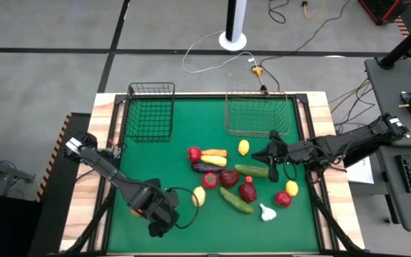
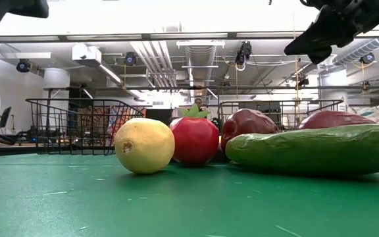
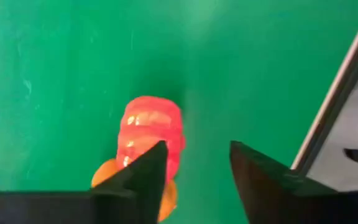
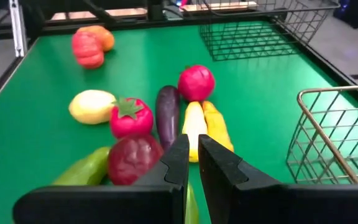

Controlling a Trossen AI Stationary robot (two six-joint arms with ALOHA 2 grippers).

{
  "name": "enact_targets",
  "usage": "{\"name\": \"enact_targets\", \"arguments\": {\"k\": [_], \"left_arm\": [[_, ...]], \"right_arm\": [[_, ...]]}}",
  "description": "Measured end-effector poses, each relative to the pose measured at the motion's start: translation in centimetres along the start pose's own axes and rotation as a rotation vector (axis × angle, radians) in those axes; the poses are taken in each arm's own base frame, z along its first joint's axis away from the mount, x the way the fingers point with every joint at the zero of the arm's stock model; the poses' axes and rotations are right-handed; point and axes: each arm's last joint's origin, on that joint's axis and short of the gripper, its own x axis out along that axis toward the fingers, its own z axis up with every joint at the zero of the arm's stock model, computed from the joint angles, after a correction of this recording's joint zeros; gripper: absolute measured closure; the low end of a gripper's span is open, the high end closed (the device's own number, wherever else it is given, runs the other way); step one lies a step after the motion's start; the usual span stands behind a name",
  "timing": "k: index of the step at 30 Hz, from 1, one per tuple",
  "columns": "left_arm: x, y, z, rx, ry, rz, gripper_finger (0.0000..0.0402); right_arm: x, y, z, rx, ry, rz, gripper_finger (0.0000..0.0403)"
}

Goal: Sort produce into baskets
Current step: Put the orange pumpkin into the left wire basket

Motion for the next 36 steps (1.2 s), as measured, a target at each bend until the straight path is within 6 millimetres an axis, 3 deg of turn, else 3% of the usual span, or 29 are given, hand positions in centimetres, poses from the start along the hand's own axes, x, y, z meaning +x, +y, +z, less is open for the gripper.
{"name": "enact_targets", "arguments": {"k": [5, 10, 18, 27, 36], "left_arm": [[2.3, 0.4, -1.5, 0.045, 0.054, 0.071, 0.0152], [4.2, 0.7, -2.4, 0.071, 0.064, 0.115, 0.0129], [5.4, 1.2, -2.7, 0.115, 0.002, 0.193, 0.0127], [6.7, 1.5, -2.9, 0.095, -0.022, 0.16, 0.0127], [6.9, 1.5, -2.9, 0.075, -0.025, 0.16, 0.0167]], "right_arm": [[0.0, 0.1, 0.0, 0.021, 0.005, 0.023, 0.0374], [0.0, 0.1, -0.1, 0.025, 0.013, 0.046, 0.0374], [0.0, 0.1, 0.0, 0.032, 0.012, 0.047, 0.0374], [0.0, 0.1, -0.1, 0.032, 0.013, 0.047, 0.0374], [0.0, 0.1, -0.1, 0.032, 0.013, 0.047, 0.0374]]}}
